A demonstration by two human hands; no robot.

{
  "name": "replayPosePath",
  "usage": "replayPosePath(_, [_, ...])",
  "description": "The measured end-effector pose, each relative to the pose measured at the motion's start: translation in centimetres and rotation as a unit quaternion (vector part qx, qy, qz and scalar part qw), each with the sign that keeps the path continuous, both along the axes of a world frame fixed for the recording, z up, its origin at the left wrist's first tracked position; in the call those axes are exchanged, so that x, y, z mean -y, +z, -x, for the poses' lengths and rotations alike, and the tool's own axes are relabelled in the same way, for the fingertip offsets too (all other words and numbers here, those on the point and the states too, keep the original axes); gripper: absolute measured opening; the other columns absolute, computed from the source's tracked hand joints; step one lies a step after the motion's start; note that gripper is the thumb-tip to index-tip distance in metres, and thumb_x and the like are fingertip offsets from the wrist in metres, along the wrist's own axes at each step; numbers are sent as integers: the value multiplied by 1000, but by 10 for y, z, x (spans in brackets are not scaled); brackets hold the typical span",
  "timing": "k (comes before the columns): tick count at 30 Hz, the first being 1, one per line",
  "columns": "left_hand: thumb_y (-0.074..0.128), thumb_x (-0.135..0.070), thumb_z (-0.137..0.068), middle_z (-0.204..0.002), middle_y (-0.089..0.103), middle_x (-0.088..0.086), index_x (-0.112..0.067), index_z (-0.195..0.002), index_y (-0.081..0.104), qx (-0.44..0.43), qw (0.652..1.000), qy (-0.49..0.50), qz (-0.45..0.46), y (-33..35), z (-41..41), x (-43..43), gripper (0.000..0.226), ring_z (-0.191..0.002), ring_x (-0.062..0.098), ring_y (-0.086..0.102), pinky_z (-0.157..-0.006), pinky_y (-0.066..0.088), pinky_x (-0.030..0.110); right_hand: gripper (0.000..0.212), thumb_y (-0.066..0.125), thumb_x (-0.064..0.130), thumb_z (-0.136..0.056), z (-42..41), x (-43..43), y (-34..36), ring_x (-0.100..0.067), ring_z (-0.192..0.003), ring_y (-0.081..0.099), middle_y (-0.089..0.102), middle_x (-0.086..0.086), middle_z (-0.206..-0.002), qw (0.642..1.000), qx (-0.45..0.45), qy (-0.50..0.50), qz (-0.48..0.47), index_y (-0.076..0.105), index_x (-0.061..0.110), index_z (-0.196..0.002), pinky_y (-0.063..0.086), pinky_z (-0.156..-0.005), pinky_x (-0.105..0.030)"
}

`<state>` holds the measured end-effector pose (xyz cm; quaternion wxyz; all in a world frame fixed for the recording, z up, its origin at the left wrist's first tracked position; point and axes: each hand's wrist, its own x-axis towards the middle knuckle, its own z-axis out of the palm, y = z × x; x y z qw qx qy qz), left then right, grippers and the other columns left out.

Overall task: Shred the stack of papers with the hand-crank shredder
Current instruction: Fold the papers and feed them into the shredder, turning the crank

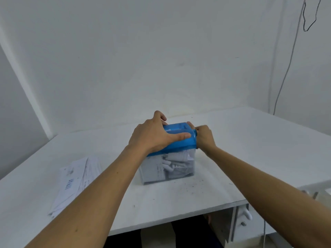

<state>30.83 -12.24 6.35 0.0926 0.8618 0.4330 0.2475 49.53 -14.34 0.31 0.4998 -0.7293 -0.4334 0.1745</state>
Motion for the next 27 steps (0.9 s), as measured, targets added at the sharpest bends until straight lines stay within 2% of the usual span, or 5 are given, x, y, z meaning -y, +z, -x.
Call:
replayPosePath(8, [51, -99, -55, -118, 56, -18, -35, -127, 45, -16, 1000, -1, 8, 0, 1, 2, 97, -101, 11, 58, -79, 44, 32, 29, 51, 19, -101, 7, 61, 8, -19, -55, 60, 62, -9, -67, 979, 98, 107, 145, 50, 14, -72, 51, -53, -27])
replayPosePath(14, [56, -95, -58, -109, 60, -19, -35, -116, 54, -24, 999, -12, 32, 5, 2, 4, 83, -95, 7, 59, -81, 51, 32, 19, 45, 27, -104, -1, 95, 46, -18, -54, 56, 56, -9, -73, 977, -20, 190, 98, 56, 15, -93, 50, -51, -29])
replayPosePath(16, [58, -93, -60, -107, 60, -18, -35, -115, 54, -27, 999, -14, 38, 6, 2, 5, 80, -93, 7, 59, -83, 52, 33, 40, 49, 45, -99, -12, 98, 72, -15, -63, 56, 60, -4, -77, 971, -61, 225, 45, 65, 9, -92, 50, -55, -29])
replayPosePath(19, [58, -91, -63, -109, 60, -17, -35, -117, 54, -28, 999, -10, 32, 6, 3, 6, 78, -95, 9, 59, -85, 52, 35, 37, 64, 44, -93, -23, 90, 96, -12, -79, 61, 66, 1, -89, 967, 28, 251, 42, 71, 9, -99, 53, -67, -28])
replayPosePath(27, [59, -91, -64, -113, 60, -18, -35, -120, 53, -26, 999, -13, 31, 6, 3, 6, 80, -99, 10, 59, -85, 47, 32, 46, 66, 53, -89, -18, 25, 73, -15, -84, 68, 67, 0, -96, 994, 37, 105, -18, 60, 10, -107, 54, -62, -26])
